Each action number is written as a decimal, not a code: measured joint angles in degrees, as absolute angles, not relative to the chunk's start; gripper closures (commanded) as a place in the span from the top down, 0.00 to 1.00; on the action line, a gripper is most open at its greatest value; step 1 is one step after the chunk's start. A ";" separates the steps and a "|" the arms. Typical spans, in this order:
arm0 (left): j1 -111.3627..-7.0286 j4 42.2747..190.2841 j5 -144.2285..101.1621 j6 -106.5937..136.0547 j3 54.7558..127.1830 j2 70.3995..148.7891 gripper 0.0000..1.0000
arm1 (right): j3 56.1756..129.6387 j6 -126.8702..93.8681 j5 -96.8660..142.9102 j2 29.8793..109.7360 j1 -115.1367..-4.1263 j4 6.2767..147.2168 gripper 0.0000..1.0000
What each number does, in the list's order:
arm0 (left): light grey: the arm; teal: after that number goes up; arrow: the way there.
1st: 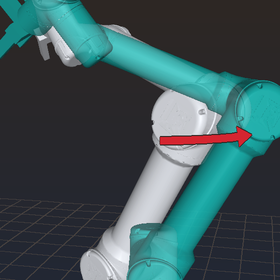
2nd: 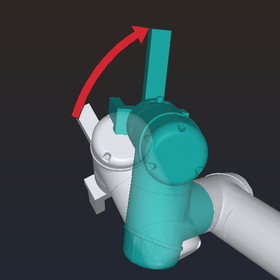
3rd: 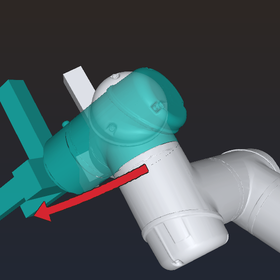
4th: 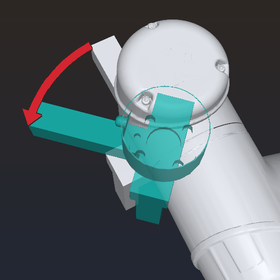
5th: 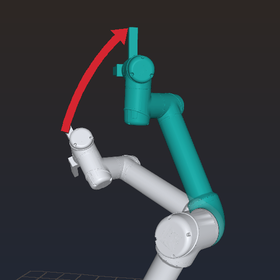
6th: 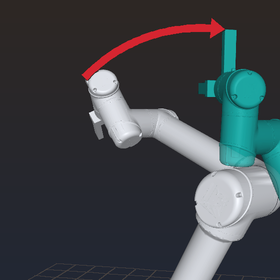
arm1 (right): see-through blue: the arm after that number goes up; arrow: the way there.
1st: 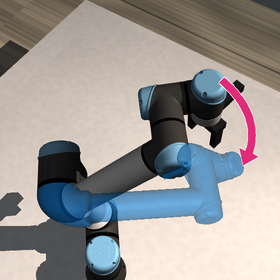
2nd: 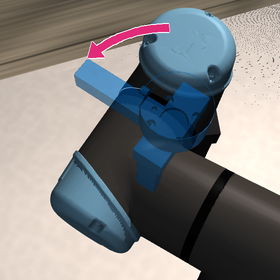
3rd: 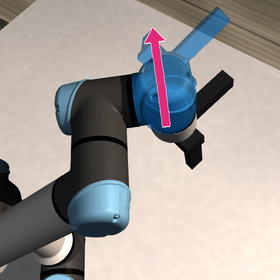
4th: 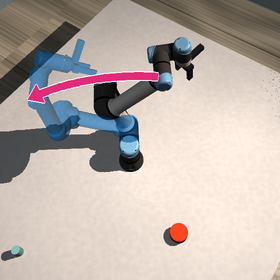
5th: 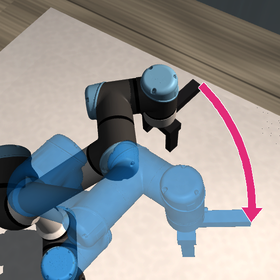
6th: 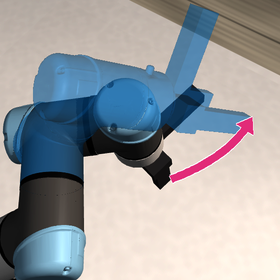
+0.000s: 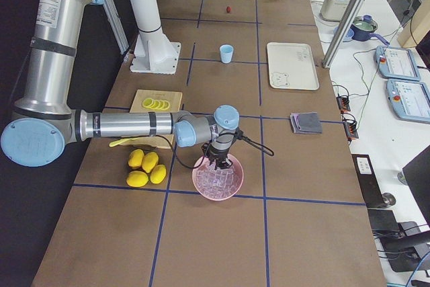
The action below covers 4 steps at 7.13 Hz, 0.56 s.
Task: Mash ice and strawberries in cup
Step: 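Grasp another ice cube from the pink bowl with the right gripper, then carry the ice cube over the light-blue cup and release it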
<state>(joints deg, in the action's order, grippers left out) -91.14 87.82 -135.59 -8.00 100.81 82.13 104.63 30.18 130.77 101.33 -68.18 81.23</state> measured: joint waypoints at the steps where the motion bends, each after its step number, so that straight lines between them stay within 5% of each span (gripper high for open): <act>1: -91.14 87.84 -135.56 -8.02 100.81 82.19 1.00 | 106.29 26.68 131.34 98.98 -68.77 83.52 0.02; 4: -91.14 87.82 -135.60 -8.01 100.81 82.26 1.00 | 108.62 -3.07 131.75 86.43 -64.98 86.66 0.00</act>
